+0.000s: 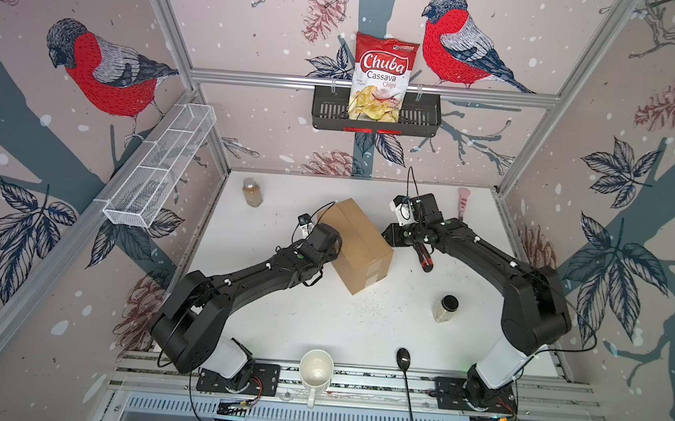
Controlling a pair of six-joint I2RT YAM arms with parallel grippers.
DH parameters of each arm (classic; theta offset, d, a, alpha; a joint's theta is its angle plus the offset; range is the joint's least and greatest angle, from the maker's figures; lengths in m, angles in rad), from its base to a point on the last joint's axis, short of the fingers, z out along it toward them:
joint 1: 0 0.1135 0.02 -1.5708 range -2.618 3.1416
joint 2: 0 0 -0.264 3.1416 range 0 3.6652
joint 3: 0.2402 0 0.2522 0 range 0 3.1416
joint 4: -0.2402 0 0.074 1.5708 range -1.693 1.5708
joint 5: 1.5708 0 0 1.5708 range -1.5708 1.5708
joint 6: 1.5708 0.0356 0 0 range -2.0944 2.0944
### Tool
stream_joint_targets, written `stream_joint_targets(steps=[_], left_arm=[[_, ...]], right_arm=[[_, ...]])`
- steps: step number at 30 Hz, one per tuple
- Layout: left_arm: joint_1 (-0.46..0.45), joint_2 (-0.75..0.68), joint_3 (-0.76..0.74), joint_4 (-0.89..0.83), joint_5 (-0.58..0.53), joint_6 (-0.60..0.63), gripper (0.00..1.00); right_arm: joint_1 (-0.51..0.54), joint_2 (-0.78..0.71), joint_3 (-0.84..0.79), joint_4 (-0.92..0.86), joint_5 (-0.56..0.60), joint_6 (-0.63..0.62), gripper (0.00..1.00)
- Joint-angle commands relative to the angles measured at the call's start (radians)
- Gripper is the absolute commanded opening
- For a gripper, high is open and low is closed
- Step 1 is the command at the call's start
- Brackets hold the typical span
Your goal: Unpack the express box
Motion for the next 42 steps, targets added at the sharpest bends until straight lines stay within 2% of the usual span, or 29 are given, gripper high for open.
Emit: stream_joint_targets(steps=[1,7,11,15,23,42], left_arm=[[-0.001,-0.007,0.002,0.017,-0.033,-0.005,0.35],[-0.002,-0.065,-0.04,0.028,-0.005,-0.009,0.36],[-0.002,-0.139,-0.061,0.008,0.002,-0.006,0.37],[-0.001,-0.215,-0.068,0.007,0.016,0.022,0.39],[-0.002,-0.286,-0.068,0.015,0.022,0.064,0.39],[-0.001,-0.296,-0.057,0.033,0.023,0.095,0.4]], right_arm=[[0.006,-0.03,-0.012,0.024,0.067,0.044,0.19],[-0.027,-0.061,0.026,-0.102,0.256,0.019,0.34],[-0.098,-0.033,0.031,-0.151,0.266,-0.023,0.45],[-0.159,0.019,0.027,-0.162,0.281,-0.057,0.47],[-0.212,0.146,0.029,-0.182,0.319,-0.078,0.52],[-0.208,0.235,0.006,-0.228,0.408,-0.069,0.52]])
